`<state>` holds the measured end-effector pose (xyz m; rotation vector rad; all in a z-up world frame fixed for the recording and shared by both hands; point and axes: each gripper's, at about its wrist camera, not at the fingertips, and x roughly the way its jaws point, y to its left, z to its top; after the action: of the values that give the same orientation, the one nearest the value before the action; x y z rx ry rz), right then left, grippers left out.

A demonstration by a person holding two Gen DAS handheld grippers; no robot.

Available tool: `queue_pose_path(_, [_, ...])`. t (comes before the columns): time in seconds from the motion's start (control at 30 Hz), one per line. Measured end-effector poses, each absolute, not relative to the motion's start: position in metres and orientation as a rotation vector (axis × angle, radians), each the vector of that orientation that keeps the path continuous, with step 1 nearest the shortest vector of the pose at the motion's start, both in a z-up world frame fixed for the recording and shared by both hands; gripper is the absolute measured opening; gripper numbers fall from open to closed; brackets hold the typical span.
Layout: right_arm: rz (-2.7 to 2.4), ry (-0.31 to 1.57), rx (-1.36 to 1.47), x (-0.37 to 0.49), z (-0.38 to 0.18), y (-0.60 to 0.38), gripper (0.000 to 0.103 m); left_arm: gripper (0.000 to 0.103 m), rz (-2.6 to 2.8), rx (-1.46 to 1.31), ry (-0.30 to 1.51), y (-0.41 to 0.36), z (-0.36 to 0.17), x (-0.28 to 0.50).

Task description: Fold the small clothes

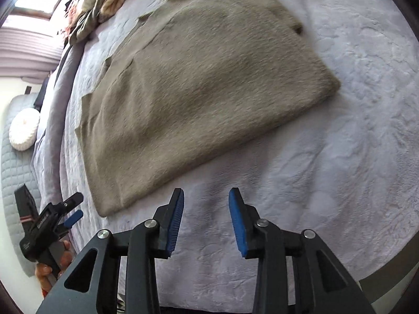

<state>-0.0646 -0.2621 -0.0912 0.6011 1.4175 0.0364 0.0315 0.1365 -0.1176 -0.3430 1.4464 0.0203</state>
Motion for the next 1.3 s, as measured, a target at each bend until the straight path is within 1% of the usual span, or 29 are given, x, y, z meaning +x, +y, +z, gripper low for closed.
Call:
queue_pose_path(0.23, [0.178,1.449,0.629,-0.061,-0.096,-0.214,0.044,0.103,0.024,-0.381,1.452,0.145,-0.13,0.032])
queue_pose_path(0.4, [0.317,1.453,0.677,-0.055,-0.104,-0.176,0.045,0.103,0.047,-0.415,1.429,0.159,-0.134,0.03])
queue_pose_path(0.57, [0.407,1.426,0.841,-0.049,-0.134,-0.145,0.051,0.103,-0.044,-0.504,1.397,0.176,-0.136,0.025])
queue_pose_path(0.7, [0.352,1.404,1.02,-0.052,-0.168,-0.14,0.051,0.103,-0.052,-0.528,1.378,0.186,-0.138,0.018])
queue_pose_path(0.9, [0.248,1.285,1.247,-0.051,-0.182,-0.145,0.051,0.103,-0.089,-0.588,1.408,0.191,-0.144,0.018])
queue_pose_path(0.93, [0.257,1.283,1.293,-0.046,-0.186,-0.144,0.042,0.103,-0.112,-0.6,1.408,0.191,-0.143,0.019])
queue_pose_path(0.97, [0.273,1.283,1.327,-0.042,-0.188,-0.143,0.011,0.103,-0.135,-0.612,1.403,0.189,-0.143,0.022])
queue_pose_path(1.0, [0.29,1.272,1.349,-0.039,-0.185,-0.145,0.008,0.103,-0.156,-0.624,1.392,0.187,-0.141,0.026])
queue_pose_path(1.07, [0.366,1.228,1.345,-0.032,-0.173,-0.146,0.008,0.103,-0.2,-0.647,1.368,0.185,-0.138,0.036])
queue_pose_path(1.17, [0.453,1.202,1.237,-0.026,-0.146,-0.147,0.008,0.103,-0.263,-0.69,1.345,0.18,-0.141,0.058])
queue_pose_path(1.3, [0.481,1.211,1.183,-0.024,-0.134,-0.147,0.008,0.103,-0.309,-0.74,1.374,0.17,-0.16,0.093])
